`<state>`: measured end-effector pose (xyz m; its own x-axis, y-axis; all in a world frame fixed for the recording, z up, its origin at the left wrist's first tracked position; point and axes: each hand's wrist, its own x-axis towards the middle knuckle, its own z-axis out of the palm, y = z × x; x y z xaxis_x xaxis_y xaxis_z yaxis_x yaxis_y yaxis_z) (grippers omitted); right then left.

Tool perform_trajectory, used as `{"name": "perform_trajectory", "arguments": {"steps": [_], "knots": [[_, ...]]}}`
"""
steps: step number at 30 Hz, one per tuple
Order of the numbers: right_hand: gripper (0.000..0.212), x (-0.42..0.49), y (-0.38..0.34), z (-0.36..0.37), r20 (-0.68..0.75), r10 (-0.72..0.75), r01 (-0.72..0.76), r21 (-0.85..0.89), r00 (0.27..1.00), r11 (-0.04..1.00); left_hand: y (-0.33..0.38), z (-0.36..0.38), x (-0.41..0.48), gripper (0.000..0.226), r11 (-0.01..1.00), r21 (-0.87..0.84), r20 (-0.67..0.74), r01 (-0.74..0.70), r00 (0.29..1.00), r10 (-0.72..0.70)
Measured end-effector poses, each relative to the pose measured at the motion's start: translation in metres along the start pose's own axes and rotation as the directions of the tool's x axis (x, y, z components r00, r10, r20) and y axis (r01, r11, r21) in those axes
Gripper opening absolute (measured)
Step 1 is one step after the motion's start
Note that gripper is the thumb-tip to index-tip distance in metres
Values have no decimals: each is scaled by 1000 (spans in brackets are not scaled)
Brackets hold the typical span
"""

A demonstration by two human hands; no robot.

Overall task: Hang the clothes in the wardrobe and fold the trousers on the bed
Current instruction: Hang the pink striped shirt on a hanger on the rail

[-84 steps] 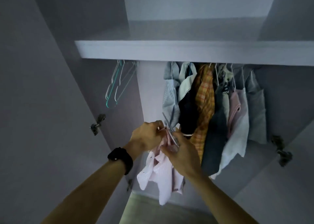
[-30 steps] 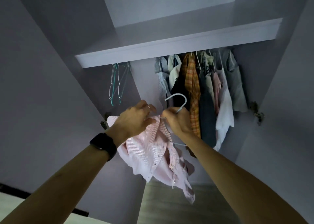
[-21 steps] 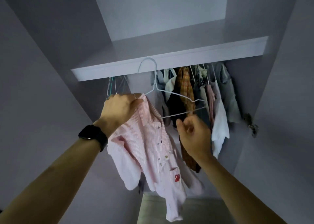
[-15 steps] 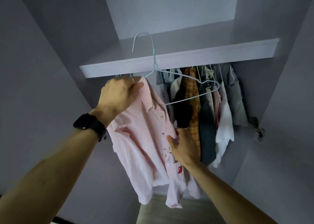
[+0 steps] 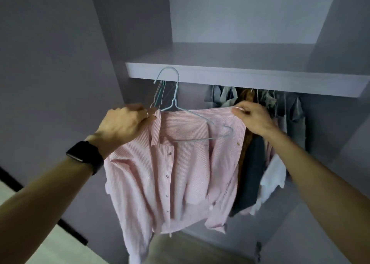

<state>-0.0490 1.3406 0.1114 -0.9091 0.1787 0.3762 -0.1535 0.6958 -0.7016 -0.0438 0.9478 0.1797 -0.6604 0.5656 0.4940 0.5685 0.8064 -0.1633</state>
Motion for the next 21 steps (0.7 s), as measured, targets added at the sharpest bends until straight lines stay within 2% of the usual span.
{"name": "perform_trajectory", "arguments": {"steps": [4, 7, 11, 15, 18, 21], "knots": [[19, 15, -21, -7, 8, -79, 79, -107, 997, 991, 2, 2, 5, 25, 982, 186, -132, -45, 989, 70], [20, 21, -28, -9, 64, -109, 121, -228, 992, 966, 4, 8, 11, 26, 941, 338, -198, 6, 978, 65], [17, 24, -41, -11, 47, -175, 181, -217, 983, 959, 15, 25, 17, 13, 888, 453, -115, 84, 993, -35], [18, 22, -41, -16, 121, -171, 195, -228, 978, 954, 11, 28, 27, 10, 842, 530, -131, 100, 991, -34], [17, 19, -35, -12, 214, -105, 160, -259, 971, 952, 8, 21, 40, 13, 825, 564, -155, 44, 986, 54], [17, 11, -24, -2, 258, -44, 115, -268, 965, 957, 12, 11, 54, 21, 700, 712, -105, -54, 978, 183]]}}
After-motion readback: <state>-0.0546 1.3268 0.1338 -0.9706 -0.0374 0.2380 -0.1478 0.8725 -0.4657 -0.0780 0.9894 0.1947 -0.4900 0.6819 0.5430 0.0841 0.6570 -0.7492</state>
